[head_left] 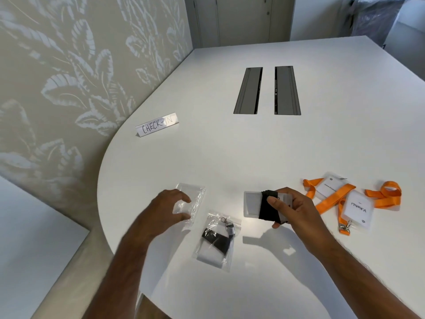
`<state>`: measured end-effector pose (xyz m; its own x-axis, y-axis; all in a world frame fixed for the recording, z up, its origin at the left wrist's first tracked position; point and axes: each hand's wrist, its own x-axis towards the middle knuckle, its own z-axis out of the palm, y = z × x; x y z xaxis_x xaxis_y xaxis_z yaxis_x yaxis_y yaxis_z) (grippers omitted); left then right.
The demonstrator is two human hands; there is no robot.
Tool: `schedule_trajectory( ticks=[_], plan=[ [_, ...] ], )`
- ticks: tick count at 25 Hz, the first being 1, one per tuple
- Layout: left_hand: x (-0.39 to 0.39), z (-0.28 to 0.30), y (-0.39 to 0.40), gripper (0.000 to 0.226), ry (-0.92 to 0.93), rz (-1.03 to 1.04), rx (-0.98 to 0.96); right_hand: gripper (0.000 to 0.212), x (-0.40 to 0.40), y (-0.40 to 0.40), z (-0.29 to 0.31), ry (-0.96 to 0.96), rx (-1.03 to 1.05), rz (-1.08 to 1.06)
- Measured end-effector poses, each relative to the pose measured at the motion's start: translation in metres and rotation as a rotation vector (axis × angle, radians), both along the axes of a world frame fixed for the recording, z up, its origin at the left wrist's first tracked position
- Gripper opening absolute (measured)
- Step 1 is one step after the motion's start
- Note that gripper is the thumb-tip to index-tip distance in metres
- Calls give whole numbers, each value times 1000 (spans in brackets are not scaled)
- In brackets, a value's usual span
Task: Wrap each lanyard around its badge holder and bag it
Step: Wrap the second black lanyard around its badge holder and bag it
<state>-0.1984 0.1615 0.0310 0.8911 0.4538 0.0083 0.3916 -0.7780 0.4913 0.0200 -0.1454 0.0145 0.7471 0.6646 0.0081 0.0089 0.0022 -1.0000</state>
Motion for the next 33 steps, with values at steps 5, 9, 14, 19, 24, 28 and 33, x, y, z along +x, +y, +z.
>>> schedule_trajectory(
  ticks=[5, 9, 14, 19, 24, 28, 33],
  plan=[
    [-28, -9, 28, 39, 107, 60, -85, 13, -9, 4, -2, -7, -13, 33],
    [-32, -21, 25, 25, 61, 59, -54, 14, -13, 6, -3, -23, -25, 52],
    [-30, -24, 23, 11, 17, 74, -8, 18, -15, 3, -3, -39, -37, 64],
    [-27, -19, 19, 3, 18, 38, 85, 18, -16, 3, -2, -43, -43, 72],
    [-28, -15, 16, 9, 20, -23, 158, 15, -16, 3, -2, -49, -46, 80],
    [-23, -11, 16, 13, 52, -61, 265, 17, -17, 4, -1, -47, -47, 78],
    [-18, -7, 9, 9, 32, -31, 335, 21, -19, 6, 0, -26, -48, 74]
  ],
)
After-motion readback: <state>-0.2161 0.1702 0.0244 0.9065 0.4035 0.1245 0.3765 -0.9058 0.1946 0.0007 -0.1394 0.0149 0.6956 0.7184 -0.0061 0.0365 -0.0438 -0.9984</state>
